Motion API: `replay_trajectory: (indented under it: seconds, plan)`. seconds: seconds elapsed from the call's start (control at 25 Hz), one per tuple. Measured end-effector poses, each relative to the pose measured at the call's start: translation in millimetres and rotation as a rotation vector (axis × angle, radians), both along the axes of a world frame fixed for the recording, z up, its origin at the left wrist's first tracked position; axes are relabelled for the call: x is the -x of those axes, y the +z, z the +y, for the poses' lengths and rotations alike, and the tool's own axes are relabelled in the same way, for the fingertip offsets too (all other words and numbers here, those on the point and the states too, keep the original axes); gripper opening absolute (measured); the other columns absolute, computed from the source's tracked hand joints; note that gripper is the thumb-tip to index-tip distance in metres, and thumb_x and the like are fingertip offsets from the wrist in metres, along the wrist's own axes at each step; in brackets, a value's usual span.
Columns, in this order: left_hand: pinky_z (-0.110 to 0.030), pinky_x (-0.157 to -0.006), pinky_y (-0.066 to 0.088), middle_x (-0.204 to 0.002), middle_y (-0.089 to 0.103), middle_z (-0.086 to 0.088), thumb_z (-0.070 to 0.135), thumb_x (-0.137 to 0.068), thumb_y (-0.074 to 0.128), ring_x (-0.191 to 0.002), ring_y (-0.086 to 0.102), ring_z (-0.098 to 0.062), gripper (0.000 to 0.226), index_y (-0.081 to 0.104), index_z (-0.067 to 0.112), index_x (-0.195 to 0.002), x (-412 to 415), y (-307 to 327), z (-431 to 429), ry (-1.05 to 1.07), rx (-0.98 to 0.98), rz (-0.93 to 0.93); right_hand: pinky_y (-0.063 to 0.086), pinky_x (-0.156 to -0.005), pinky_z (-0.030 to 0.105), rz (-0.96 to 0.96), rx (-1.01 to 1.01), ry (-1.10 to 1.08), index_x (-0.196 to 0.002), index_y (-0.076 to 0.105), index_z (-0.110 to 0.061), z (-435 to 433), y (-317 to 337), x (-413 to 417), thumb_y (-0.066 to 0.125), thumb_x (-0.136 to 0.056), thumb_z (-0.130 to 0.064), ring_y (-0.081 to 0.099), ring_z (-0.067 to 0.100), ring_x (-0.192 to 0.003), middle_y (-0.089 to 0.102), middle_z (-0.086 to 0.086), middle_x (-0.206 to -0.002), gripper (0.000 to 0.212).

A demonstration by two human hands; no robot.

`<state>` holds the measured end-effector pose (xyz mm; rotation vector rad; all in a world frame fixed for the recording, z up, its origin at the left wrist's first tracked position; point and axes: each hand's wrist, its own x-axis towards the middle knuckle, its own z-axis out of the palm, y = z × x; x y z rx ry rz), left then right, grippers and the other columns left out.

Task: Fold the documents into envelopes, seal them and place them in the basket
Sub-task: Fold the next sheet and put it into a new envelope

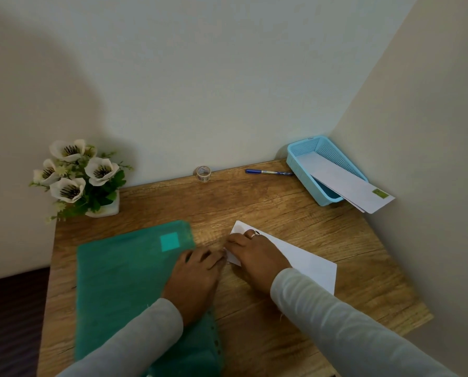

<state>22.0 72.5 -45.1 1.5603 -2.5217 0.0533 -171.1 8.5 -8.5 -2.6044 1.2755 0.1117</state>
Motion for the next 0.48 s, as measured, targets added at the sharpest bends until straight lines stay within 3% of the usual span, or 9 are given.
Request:
replay_trajectory:
  seconds: [0.32, 0.48]
  plan:
    - [-0.045, -0.085, 0.057, -0.123, 0.070, 0.006, 0.040, -0.074, 0.083, -0.108, 0.066, -0.022, 0.049, 0.073, 0.026, -0.120, -2.9, 1.1, -2.8, 0.002, -0.009, 0.016, 0.045, -0.108, 0.041, 0.091, 0.022, -0.120, -0.152, 0.042, -0.022, -35.5, 13.9, 2.3, 0.061, -0.086, -0.003, 0.045, 0.028, -0.132, 0.041, -0.004, -0.156, 0.071]
    - [-0.045, -0.085, 0.057, -0.120, 0.071, 0.005, 0.041, -0.075, 0.082, -0.106, 0.066, -0.022, 0.048, 0.073, 0.025, -0.120, -2.3, 1.3, -2.4, 0.014, -0.004, 0.027, 0.042, -0.112, 0.043, 0.064, -0.019, -0.098, -0.151, 0.042, -0.021, -7.1, 14.6, -6.2, 0.066, -0.092, -0.015, 0.045, 0.030, -0.135, 0.045, 0.003, -0.154, 0.064]
